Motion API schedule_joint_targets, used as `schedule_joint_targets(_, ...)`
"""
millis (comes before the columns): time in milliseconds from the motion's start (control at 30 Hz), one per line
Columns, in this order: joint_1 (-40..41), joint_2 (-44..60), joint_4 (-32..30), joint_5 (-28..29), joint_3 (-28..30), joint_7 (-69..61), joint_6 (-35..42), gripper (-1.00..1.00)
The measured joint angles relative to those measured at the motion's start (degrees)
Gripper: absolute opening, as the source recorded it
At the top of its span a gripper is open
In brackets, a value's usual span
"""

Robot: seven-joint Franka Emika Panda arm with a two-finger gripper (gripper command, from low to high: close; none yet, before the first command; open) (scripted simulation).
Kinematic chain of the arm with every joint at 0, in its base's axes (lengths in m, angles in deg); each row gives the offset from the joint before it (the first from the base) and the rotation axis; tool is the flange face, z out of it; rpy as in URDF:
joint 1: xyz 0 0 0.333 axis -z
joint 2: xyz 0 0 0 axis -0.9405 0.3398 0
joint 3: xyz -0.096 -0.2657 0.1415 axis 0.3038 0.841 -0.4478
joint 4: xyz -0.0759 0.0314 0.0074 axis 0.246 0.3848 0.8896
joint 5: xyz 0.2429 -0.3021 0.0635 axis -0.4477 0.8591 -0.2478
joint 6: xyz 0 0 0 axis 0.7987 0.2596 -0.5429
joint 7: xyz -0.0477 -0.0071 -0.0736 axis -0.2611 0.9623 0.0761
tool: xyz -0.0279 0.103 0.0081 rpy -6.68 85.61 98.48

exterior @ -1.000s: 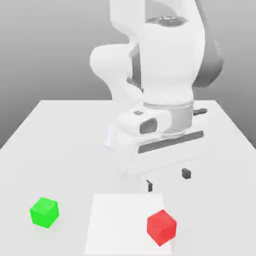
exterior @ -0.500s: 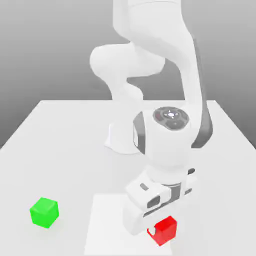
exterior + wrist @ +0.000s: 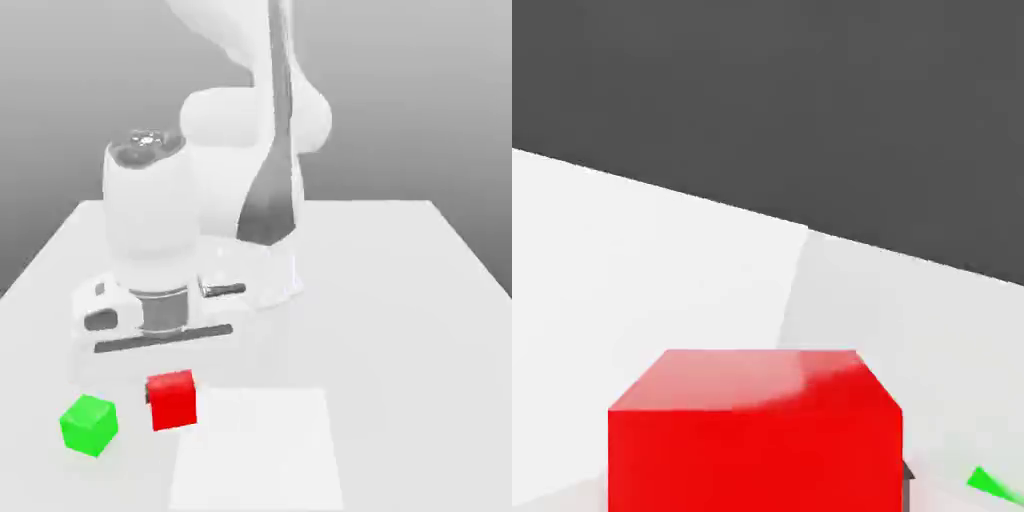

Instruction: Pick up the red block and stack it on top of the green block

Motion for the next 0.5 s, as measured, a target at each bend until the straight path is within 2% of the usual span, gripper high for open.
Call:
schedule_joint_targets(67,2.5,0.7,-0.1,-1.0,0.7,-1.5,-0.8,-1.00)
schedule_joint_targets(200,4.1,7.8,0.2,-6.1,-1.8,-5.4,-7.2,-1.00)
schedule_joint_targets(233,4.6,9.3,0.3,-7.2,-2.4,-6.2,-8.6,1.00)
schedule_joint_targets(433,4.8,10.1,0.3,-7.7,-2.8,-6.6,-9.3,1.00)
schedule_joint_targets(500,4.4,8.1,0.2,-6.3,-2.0,-5.6,-7.6,1.00)
